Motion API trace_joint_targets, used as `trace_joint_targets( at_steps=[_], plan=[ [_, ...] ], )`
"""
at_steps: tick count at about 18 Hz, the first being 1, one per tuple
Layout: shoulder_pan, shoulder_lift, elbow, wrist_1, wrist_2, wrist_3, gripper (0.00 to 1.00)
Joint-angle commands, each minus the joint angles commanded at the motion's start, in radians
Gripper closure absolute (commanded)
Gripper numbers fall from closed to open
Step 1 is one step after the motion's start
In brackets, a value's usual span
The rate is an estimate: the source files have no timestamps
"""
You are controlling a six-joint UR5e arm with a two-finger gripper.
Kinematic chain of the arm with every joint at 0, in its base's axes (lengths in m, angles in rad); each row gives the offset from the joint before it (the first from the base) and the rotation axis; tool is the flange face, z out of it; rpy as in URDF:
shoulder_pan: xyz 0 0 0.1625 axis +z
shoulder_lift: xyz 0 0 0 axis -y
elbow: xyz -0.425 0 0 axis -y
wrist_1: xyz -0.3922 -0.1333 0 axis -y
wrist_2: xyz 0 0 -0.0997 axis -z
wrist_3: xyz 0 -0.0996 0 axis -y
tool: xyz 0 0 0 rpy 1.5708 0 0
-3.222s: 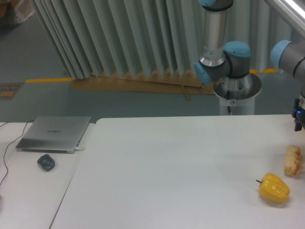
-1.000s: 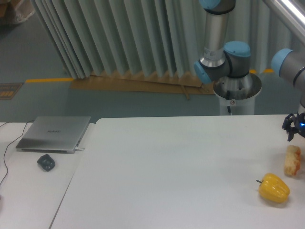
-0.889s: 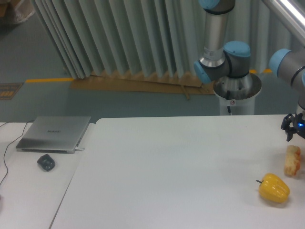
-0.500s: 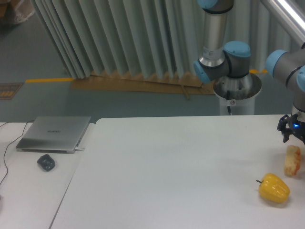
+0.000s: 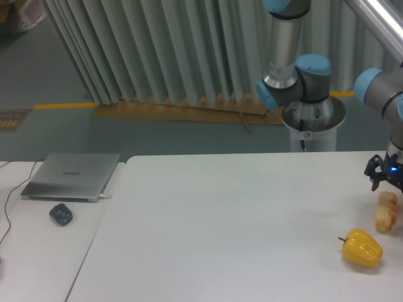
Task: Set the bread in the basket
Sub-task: 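Open the gripper and lower it toward the bread piece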
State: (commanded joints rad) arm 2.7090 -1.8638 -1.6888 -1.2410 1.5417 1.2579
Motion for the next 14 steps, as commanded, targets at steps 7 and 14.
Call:
trace_joint_targets(
  at_steps=[7,14],
  plan=[
    [-0.003,0.003,-0.020,-0.006,0.000,-0.005,0.00],
    [-0.020,0.002,-0.034,-0.015,-0.018,-0.005,0.00]
  ],
)
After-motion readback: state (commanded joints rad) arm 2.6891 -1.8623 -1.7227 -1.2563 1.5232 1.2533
